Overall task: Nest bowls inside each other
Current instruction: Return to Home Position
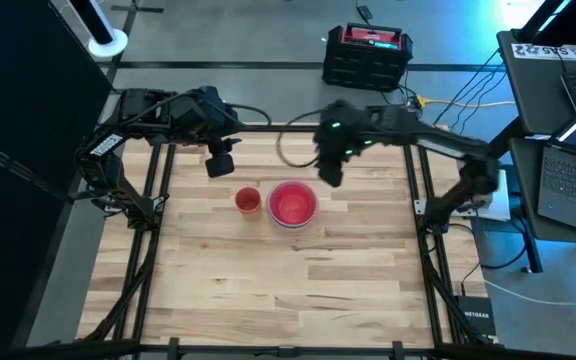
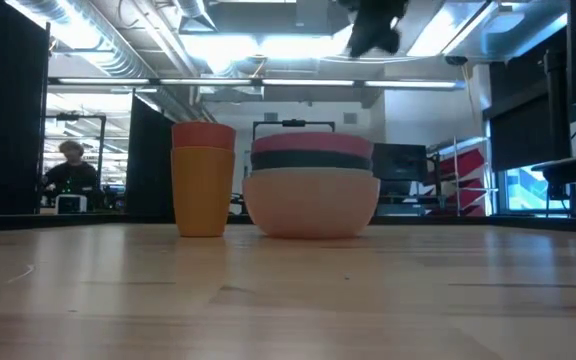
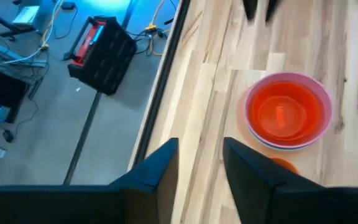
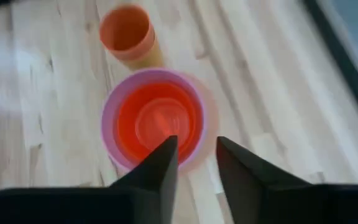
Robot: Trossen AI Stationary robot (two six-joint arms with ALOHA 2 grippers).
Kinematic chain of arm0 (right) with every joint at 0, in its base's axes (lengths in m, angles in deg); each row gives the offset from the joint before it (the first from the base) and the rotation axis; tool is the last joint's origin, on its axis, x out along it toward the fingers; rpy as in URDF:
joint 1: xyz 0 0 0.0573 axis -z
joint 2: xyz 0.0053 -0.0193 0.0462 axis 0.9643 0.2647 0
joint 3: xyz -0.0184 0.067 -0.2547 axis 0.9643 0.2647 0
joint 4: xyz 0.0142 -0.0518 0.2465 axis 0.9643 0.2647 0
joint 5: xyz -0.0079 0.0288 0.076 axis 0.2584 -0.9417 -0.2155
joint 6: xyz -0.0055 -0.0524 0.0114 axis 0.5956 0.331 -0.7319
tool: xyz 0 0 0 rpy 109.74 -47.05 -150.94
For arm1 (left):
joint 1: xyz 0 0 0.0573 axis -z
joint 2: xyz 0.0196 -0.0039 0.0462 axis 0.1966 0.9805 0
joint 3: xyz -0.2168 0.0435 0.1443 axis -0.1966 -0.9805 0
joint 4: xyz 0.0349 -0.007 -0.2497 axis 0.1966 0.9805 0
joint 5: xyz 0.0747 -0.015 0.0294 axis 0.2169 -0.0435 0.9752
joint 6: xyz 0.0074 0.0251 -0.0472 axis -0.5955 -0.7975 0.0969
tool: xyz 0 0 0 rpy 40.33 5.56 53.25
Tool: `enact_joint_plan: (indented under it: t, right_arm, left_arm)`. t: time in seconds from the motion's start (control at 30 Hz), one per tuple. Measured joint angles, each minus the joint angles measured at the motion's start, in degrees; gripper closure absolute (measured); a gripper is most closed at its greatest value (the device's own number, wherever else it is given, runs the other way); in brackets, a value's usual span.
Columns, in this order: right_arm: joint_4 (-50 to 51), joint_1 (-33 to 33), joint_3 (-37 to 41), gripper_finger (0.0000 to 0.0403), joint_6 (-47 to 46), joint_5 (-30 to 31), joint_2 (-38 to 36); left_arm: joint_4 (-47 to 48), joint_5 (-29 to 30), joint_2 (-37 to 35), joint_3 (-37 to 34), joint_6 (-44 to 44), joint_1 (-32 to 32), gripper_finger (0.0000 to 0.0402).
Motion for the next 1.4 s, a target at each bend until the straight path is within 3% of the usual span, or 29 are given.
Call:
enact_joint_plan:
  t: [0.23,0.33,0.47,1.07,1.27,1.4]
  right_arm:
    - [1.65,-0.59,2.93,0.0399,-3.42,1.25,-13.66]
    - [-0.27,-0.55,7.94,0.0401,-5.69,2.7,-21.93]
    - [-8.91,-0.51,17.47,0.0402,-8.17,2.56,-34.74]
    - [-55.53,-0.51,59.5,0.0403,-18.96,1.25,-81.22]
    - [-54.79,-0.51,64.75,0.0402,-20.48,2.15,-84.0]
    - [-50.67,-0.51,65.45,0.0402,-22.26,4.35,-83.79]
  left_arm:
    - [-0.03,-3.78,-1.5,-0.02,1.43,-0.21,0.0398]
    - [-2.38,-4.02,-4.05,-0.07,2.24,-0.21,0.0401]
    - [-11.66,-9.06,-9.9,-1.16,0.97,-0.26,0.0401]
    - [-63.99,-19.95,-49.3,-59.71,10.04,-0.24,0.0401]
    - [-73.28,-20.05,-60.62,-75.89,17.93,-0.26,0.0401]
    - [-69.1,-19.12,-65.32,-79.72,22.79,-0.26,0.0401]
